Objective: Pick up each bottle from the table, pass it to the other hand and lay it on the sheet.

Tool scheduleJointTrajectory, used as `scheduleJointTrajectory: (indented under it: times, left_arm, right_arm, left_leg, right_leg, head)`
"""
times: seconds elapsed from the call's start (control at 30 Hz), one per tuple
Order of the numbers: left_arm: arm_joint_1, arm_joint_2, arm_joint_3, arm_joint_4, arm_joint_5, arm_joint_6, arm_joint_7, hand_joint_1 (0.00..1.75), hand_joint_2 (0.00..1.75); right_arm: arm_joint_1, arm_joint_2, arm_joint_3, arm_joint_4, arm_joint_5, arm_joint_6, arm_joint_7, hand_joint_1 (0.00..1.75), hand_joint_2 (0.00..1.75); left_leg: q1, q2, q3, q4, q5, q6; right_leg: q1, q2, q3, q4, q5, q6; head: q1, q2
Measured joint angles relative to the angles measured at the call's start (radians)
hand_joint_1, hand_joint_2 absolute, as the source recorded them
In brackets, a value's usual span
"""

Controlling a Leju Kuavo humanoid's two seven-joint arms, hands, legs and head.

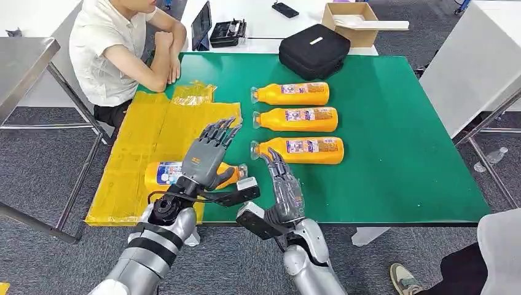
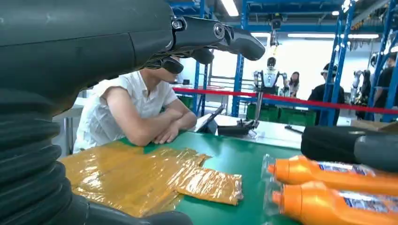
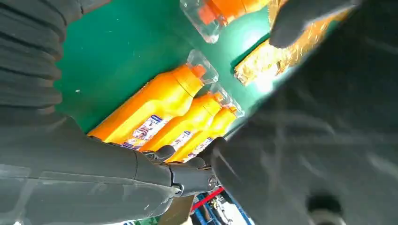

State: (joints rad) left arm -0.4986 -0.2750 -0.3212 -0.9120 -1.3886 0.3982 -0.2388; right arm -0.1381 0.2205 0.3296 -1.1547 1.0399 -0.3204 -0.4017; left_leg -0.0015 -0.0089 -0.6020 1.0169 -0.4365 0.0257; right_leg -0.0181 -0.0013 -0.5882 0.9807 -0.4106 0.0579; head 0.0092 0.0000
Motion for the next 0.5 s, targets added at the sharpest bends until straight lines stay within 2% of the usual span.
scheduleJointTrajectory:
  times: [0.1,0.3,0.5]
  left_arm:
    - [0.017,-0.001,-0.008,-0.039,0.04,-0.014,-0.017,0.0,1.75]
    - [0.086,-0.019,-0.045,-0.208,0.225,-0.14,-0.073,0.0,1.75]
    - [0.117,-0.024,-0.071,-0.297,0.24,-0.156,-0.074,0.0,1.75]
  right_arm:
    - [0.002,0.0,-0.002,-0.001,0.002,-0.002,0.006,0.0,1.75]
    - [0.025,0.0,-0.005,-0.027,-0.001,-0.006,0.002,0.0,1.75]
    - [0.038,0.0,-0.01,-0.047,-0.005,-0.006,-0.001,0.0,1.75]
  left_leg:
    - [0.0,0.0,0.0,0.0,0.0,0.0]
    - [0.0,0.0,-0.002,0.0,0.0,0.0]
    - [0.0,0.0,-0.002,0.0,0.0,0.0]
  right_leg:
    - [0.0,0.0,0.0,0.0,0.0,0.0]
    - [0.0,0.0,-0.002,0.0,0.0,0.0]
    - [0.0,0.0,-0.002,0.0,0.0,0.0]
  head:
    - [0.0,0.0]
    - [0.0,0.0]
    - [0.0,0.0]
